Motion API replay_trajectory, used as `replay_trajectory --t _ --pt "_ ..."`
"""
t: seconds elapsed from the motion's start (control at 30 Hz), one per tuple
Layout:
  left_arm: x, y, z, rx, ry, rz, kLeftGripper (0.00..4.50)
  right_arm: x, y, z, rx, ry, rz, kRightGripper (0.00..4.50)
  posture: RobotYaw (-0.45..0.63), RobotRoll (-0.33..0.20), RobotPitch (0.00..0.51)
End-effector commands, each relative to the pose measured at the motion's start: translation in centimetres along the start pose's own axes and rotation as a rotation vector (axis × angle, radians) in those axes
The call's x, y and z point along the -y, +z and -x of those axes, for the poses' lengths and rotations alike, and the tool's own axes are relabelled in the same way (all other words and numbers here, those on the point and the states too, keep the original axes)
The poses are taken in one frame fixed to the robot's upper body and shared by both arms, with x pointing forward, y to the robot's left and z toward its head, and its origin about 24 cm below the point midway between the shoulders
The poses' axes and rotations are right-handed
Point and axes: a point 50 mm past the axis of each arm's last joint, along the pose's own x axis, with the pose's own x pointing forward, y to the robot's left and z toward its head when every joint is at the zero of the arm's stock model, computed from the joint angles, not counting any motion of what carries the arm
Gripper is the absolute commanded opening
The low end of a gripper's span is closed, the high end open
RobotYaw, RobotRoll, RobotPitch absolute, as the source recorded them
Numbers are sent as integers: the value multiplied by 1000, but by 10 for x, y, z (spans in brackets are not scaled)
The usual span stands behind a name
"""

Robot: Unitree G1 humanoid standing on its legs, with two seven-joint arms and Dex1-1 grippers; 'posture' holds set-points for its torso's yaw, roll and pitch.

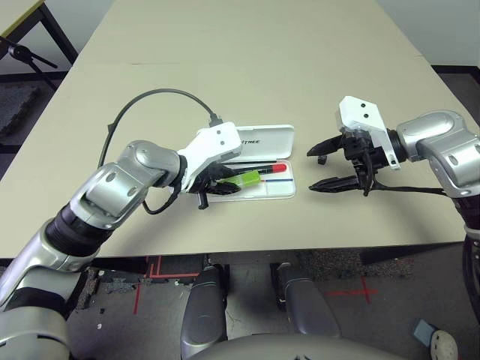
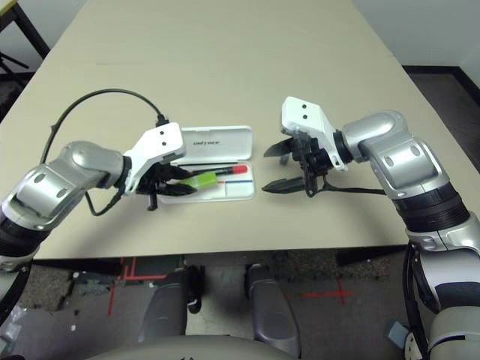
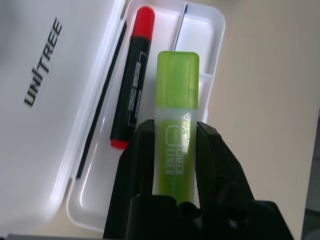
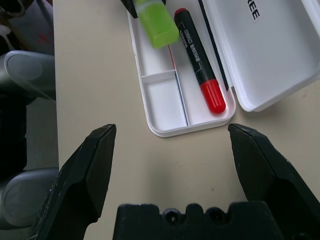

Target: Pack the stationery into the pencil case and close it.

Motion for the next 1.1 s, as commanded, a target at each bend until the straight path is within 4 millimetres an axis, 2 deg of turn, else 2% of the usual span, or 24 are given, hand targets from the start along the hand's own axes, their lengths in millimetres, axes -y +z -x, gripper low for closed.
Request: replay_trajectory --t 0.03,0.8,1.0,1.1 --pt "-1 -3 -8 -36 -13 -35 1075 -2 0 -1 -8 1 10 4500 -44 0 186" --pt "9 -8 -11 -65 -55 -96 1075 -2 -2 -4 -13 -4 19 4500 -41 0 177" --pt "12 -5 -2 2 -55 -66 3340 -2 -2 -5 -12 -2 22 4500 -41 0 172" --pt "10 -8 16 26 -16 -65 4464 -2 -2 -5 -11 -5 19 4500 -33 0 174"
